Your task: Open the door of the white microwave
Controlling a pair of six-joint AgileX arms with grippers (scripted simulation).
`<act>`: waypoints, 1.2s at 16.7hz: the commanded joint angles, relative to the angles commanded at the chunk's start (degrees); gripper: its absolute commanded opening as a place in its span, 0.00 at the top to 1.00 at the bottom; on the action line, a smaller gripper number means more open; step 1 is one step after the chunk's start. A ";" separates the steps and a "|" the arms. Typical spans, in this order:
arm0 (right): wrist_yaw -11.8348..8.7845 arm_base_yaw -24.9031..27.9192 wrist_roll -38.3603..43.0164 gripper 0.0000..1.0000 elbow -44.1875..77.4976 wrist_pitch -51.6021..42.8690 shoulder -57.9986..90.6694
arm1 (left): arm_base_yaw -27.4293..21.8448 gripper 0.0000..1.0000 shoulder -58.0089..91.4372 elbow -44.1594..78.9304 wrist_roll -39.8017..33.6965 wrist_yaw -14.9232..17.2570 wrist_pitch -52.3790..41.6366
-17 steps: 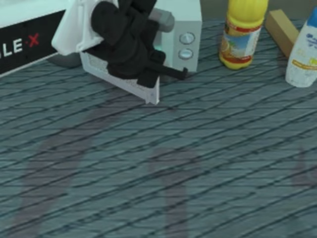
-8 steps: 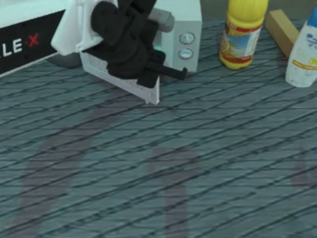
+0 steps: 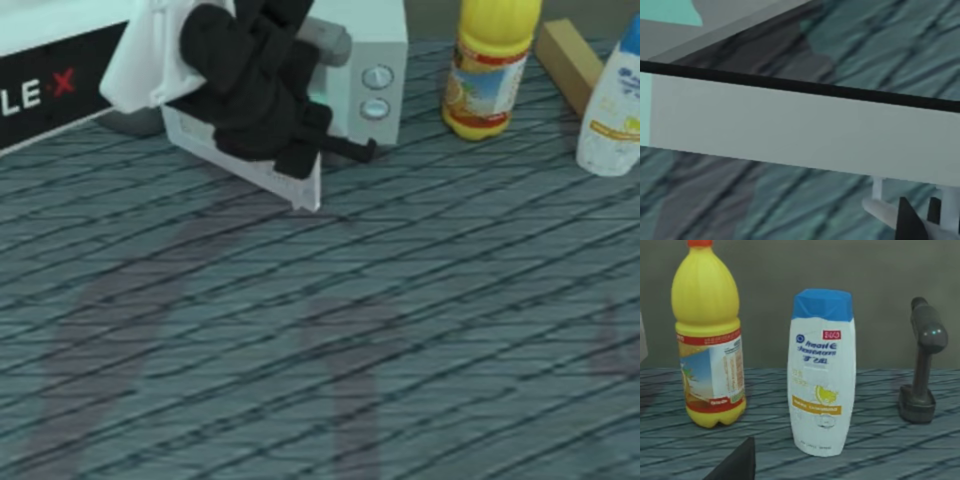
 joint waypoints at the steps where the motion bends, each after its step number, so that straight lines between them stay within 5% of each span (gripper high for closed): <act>1: 0.00 0.00 0.00 0.00 0.00 0.00 0.00 | 0.34 1.00 -0.59 -0.69 0.98 0.47 0.18; 6: 0.00 0.00 0.00 0.00 0.00 0.00 0.00 | 1.97 1.00 -3.29 -3.92 5.72 2.86 1.02; 20: 0.00 0.00 0.00 0.00 0.00 0.00 0.00 | 1.97 1.00 -3.30 -3.92 5.73 2.86 1.02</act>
